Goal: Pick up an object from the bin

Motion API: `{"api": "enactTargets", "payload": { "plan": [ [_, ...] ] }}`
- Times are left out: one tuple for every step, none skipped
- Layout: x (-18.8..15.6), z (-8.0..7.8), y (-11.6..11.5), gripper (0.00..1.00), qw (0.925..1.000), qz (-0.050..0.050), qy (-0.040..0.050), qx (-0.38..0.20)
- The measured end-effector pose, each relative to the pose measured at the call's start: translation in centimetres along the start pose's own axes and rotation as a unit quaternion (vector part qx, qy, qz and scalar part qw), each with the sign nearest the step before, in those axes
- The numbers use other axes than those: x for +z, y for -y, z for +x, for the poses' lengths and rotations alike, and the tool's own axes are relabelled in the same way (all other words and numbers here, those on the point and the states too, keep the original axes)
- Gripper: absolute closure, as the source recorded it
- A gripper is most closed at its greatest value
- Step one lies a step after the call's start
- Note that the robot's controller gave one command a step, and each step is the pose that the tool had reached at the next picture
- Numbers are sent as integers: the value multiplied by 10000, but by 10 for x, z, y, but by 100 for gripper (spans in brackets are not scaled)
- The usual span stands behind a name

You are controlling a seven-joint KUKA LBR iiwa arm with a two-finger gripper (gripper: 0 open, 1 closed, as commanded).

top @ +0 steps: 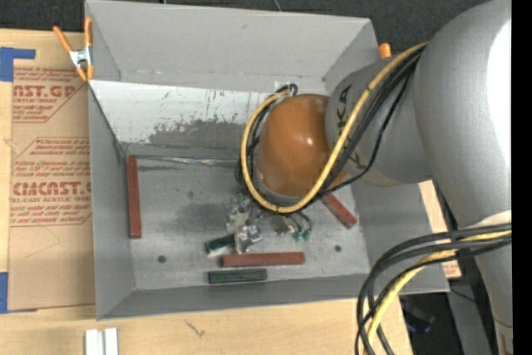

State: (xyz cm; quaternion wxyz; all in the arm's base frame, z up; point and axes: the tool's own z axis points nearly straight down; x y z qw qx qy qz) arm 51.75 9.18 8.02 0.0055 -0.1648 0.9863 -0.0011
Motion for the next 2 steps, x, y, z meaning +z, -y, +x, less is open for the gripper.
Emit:
{"api": "enactTargets", "payload": {
  "plan": [
    [0,0,0,100,10000,0,0,0],
    [-171,-12,-14,100,9998,-19,-21,-197]
  ]
}}
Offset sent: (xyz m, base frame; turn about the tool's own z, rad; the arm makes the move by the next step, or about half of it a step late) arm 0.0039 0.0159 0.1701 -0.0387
